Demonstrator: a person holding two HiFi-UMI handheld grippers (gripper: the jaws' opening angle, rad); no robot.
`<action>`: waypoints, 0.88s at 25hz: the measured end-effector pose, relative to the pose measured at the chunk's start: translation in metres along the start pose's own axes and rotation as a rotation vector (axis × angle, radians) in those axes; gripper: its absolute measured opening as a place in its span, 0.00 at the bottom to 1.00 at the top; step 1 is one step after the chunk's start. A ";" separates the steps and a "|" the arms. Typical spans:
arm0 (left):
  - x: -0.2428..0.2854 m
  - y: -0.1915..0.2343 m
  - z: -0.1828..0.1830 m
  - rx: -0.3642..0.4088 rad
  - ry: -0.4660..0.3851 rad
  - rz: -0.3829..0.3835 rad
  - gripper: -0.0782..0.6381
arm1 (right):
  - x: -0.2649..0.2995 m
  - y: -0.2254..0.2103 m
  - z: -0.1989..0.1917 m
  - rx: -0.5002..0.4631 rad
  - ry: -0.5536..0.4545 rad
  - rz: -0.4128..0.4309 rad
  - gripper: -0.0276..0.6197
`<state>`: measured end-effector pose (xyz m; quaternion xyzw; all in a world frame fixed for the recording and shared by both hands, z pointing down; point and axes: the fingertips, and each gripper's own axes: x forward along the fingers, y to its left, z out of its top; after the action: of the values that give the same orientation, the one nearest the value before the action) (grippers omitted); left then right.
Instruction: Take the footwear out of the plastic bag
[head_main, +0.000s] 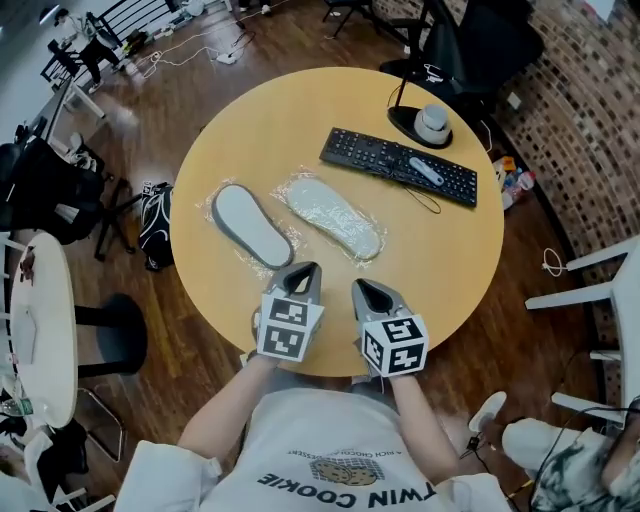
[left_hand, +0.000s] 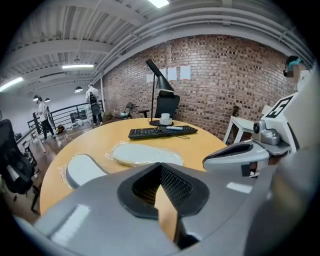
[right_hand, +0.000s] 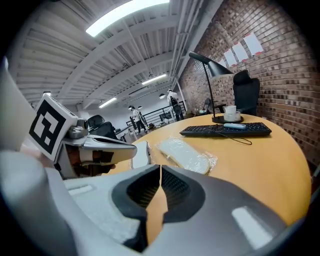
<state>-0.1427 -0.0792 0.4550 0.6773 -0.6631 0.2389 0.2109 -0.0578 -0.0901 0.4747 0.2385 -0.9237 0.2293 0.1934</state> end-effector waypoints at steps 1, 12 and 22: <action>0.006 0.014 0.003 0.008 0.002 -0.004 0.11 | 0.010 -0.001 0.003 0.007 0.005 -0.007 0.05; 0.081 0.140 0.036 0.157 0.061 -0.079 0.11 | 0.060 -0.041 0.022 0.196 0.023 -0.193 0.11; 0.154 0.175 0.027 0.283 0.173 -0.148 0.11 | 0.056 -0.063 0.008 0.311 0.032 -0.318 0.18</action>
<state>-0.3157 -0.2239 0.5206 0.7239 -0.5507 0.3714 0.1867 -0.0720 -0.1632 0.5153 0.4043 -0.8249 0.3393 0.2027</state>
